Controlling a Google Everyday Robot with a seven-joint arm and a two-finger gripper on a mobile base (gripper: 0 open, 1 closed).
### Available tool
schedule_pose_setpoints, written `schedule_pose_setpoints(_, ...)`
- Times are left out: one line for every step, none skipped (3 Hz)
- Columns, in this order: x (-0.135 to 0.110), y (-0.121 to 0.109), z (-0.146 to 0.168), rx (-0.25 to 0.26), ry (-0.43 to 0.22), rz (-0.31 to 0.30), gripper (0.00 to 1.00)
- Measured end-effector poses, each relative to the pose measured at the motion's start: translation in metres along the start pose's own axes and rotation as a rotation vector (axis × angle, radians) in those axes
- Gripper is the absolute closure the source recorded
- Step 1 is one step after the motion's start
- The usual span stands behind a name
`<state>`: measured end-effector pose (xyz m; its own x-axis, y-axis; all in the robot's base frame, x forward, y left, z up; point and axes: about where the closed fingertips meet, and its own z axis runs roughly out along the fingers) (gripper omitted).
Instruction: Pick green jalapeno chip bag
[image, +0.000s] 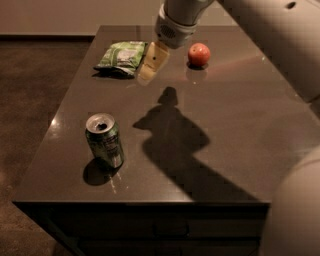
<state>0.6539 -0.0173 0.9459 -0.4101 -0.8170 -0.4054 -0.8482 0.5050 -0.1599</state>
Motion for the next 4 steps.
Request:
schedule_pose_setpoints(-0.032, -0.006, 0.025, 0.032, -0.012, 0.049, 0.00)
schedule_pose_setpoints(-0.061, -0.010, 0.055, 0.085, -0.027, 0.095, 0.00)
schedule_pose_setpoints(-0.084, -0.013, 0.085, 0.110, -0.035, 0.121, 0.00)
schedule_pose_setpoints(-0.112, -0.018, 0.118, 0.129, -0.038, 0.122, 0.00)
